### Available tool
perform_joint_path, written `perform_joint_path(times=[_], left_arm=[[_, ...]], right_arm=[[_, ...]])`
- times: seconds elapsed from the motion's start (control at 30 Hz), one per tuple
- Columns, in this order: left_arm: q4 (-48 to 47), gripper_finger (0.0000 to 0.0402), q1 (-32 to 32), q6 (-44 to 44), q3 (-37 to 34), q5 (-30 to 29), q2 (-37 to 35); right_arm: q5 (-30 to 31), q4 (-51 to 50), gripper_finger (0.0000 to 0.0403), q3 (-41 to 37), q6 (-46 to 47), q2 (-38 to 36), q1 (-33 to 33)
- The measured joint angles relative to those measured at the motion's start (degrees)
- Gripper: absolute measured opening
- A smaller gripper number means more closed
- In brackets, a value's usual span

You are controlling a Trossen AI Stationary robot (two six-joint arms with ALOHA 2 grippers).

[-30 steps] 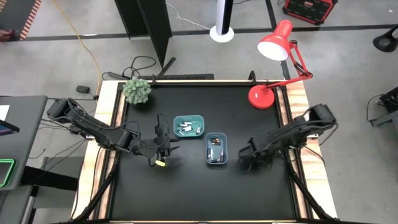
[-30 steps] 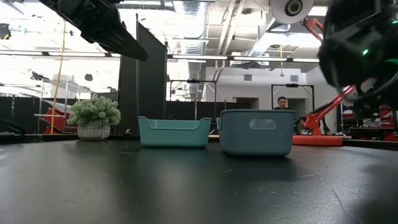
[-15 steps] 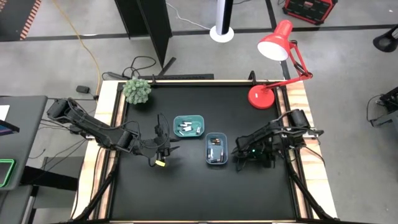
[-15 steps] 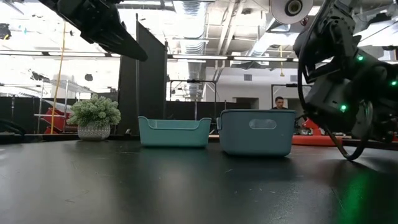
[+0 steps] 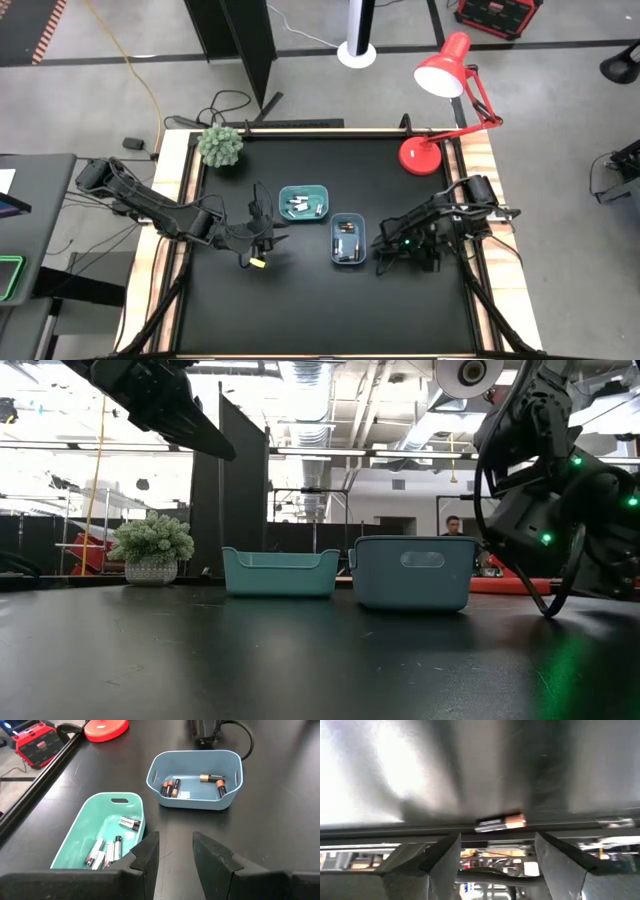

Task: Sort batteries
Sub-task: Put the black battery into the blue bin

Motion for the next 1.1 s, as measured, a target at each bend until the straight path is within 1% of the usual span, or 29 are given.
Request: perform_joint_path(times=[0.1,0.2,0.4,0.6,0.7,0.87,1.0,1.1], left_arm=[[0.0,0.0112,0.0,0.0,0.0,0.0,0.0],[0.0,0.0112,0.0,0.0,0.0,0.0,0.0],[0.0,0.0112,0.0,0.0,0.0,0.0,0.0],[0.1,0.0112,0.0,0.0,0.0,0.0,0.0],[0.2,0.0112,0.0,0.0,0.0,0.0,0.0],[0.2,0.0112,0.0,-0.1,0.0,0.0,0.0],[0.2,0.0112,0.0,-0.2,0.0,0.0,0.0],[0.1,0.0112,0.0,-0.2,0.0,0.0,0.0]], right_arm=[[-0.5,0.3,0.027,-0.5,2.8,0.0,0.0],[0.7,1.6,0.027,-0.4,8.4,-0.9,0.3],[1.9,7.6,0.027,-0.3,17.9,-7.1,2.5],[1.9,8.4,0.027,-3.0,26.9,-10.8,2.2],[1.5,8.9,0.027,-4.5,27.8,-11.4,2.2],[1.3,6.5,0.027,-5.1,26.2,-11.3,2.3],[-1.5,6.4,0.027,-5.1,24.5,-10.9,1.9],[-2.2,7.1,0.027,-5.7,23.2,-10.7,1.9]])
